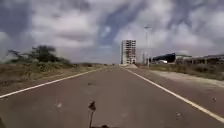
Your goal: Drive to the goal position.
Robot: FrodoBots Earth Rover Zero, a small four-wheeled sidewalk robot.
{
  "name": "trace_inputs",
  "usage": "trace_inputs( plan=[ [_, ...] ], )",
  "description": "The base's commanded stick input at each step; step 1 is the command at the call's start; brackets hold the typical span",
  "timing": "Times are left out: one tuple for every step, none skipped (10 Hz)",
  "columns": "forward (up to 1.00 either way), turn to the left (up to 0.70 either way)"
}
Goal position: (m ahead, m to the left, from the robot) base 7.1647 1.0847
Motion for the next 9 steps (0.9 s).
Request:
trace_inputs(
  plan=[
    [1.00, 0.00],
    [1.00, 0.00],
    [1.00, 0.00],
    [1.00, 0.00],
    [1.00, 0.00],
    [1.00, 0.00],
    [1.00, -0.04],
    [1.00, -0.07],
    [1.00, -0.11]
  ],
)
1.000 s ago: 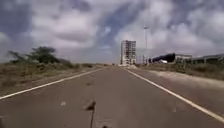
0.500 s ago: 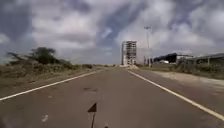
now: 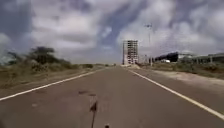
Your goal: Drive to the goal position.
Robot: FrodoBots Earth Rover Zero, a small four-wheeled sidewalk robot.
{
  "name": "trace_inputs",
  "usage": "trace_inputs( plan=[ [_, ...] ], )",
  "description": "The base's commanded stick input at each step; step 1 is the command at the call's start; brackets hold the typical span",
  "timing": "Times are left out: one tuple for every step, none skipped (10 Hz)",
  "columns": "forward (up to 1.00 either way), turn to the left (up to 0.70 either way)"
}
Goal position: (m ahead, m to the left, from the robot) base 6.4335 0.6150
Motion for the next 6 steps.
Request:
trace_inputs(
  plan=[
    [1.00, -0.38],
    [1.00, -0.18],
    [1.00, 0.00],
    [1.00, 0.00],
    [1.00, 0.00],
    [1.00, 0.00]
  ],
)
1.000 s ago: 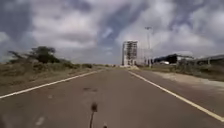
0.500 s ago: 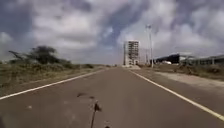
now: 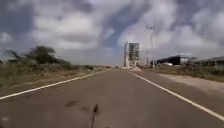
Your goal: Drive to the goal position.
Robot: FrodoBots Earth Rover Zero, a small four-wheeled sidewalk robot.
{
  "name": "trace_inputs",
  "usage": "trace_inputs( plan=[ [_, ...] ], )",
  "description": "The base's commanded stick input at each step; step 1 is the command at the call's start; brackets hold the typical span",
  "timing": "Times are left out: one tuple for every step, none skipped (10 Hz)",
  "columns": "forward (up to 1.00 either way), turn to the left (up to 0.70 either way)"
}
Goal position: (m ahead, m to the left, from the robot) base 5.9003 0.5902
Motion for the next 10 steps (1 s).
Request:
trace_inputs(
  plan=[
    [1.00, 0.00],
    [1.00, 0.00],
    [1.00, 0.00],
    [1.00, 0.00],
    [1.00, 0.00],
    [1.00, 0.00],
    [1.00, 0.00],
    [1.00, 0.00],
    [1.00, 0.00],
    [1.00, 0.00]
  ],
)
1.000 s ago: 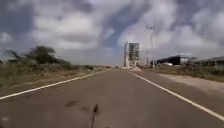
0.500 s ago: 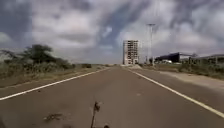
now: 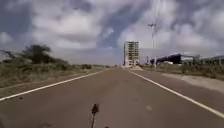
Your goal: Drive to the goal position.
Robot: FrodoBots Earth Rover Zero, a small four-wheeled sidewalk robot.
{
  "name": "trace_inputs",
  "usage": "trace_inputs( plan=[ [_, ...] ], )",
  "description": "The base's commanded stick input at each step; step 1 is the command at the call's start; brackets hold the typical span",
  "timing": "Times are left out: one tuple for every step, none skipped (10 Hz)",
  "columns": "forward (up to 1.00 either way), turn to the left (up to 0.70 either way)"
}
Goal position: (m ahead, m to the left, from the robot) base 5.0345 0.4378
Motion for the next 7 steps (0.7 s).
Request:
trace_inputs(
  plan=[
    [1.00, 0.00],
    [1.00, 0.00],
    [1.00, 0.00],
    [1.00, 0.00],
    [1.00, 0.00],
    [1.00, 0.00],
    [1.00, 0.00]
  ],
)
